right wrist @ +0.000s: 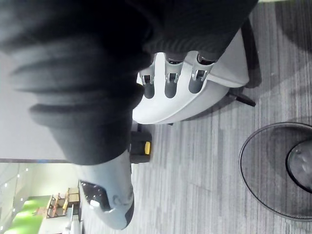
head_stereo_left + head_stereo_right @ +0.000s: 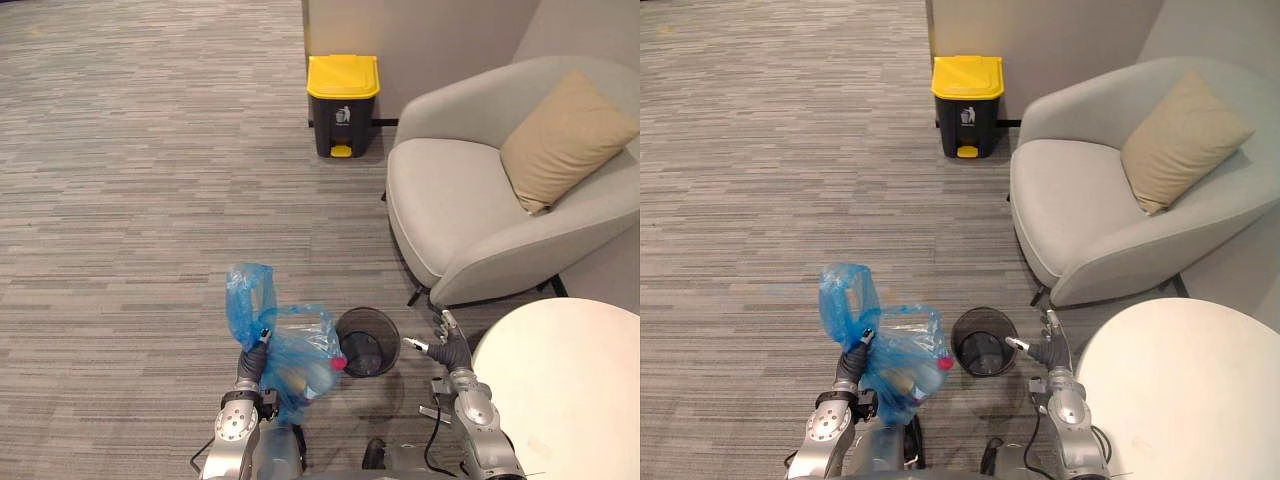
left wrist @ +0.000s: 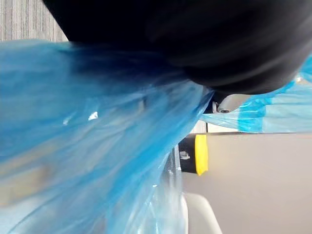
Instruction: Gather rubbish on tea table into small bin, then transfer packed bag to large trash can.
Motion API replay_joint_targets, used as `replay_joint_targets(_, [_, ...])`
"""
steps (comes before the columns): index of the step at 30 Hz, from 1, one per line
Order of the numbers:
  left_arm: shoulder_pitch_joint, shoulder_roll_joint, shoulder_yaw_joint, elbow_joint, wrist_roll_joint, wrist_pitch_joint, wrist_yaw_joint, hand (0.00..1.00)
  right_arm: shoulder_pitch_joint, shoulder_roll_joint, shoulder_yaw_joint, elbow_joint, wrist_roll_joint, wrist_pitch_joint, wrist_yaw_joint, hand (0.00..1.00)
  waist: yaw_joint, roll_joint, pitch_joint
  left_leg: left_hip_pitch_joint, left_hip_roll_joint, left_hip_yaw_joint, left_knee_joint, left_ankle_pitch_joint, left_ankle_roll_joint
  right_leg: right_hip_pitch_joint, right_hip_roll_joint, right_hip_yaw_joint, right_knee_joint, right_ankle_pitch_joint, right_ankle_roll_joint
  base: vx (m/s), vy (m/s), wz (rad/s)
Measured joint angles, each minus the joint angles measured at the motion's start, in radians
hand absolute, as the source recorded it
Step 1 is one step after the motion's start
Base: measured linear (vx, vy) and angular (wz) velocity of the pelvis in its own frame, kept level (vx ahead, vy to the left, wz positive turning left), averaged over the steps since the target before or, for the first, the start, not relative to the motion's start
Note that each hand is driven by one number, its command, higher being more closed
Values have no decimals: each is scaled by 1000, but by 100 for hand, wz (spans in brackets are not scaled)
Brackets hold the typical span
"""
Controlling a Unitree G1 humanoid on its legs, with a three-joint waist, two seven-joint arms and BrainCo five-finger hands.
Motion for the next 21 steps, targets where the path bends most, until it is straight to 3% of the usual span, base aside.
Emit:
replay_joint_targets(2, [-3, 28, -20, 52, 4, 0, 0, 100, -12, -4, -6, 66, 0, 5, -4, 0, -4, 7, -6, 48, -55, -10, -136, 63, 9, 27, -6, 22, -78, 43, 17, -49, 157, 31])
replay_joint_targets(9, [-13, 67, -18, 130, 7, 1, -1, 100, -41, -6, -69, 182, 0, 12, -3, 0, -4, 10, -7, 109, -98, -18, -295, 156, 33, 60, -4, 20, -173, 118, 25, -14, 43, 5])
replay_joint_targets(16, [-8, 85, 9, 142, 8, 1, -3, 100, -75, -8, -70, 221, -1, 29, -1, 0, -3, 4, -7, 153, -116, -19, -401, 199, 35, 71, 0, 15, -205, 129, 33, 18, 4, 1])
replay_joint_targets(21, [21, 83, 25, 152, 7, 2, -4, 100, -92, -5, -74, 224, -2, 31, 0, 0, -3, -16, -2, 153, -135, -28, -398, 190, 43, 83, -10, 3, -212, 125, 42, 87, 20, 7])
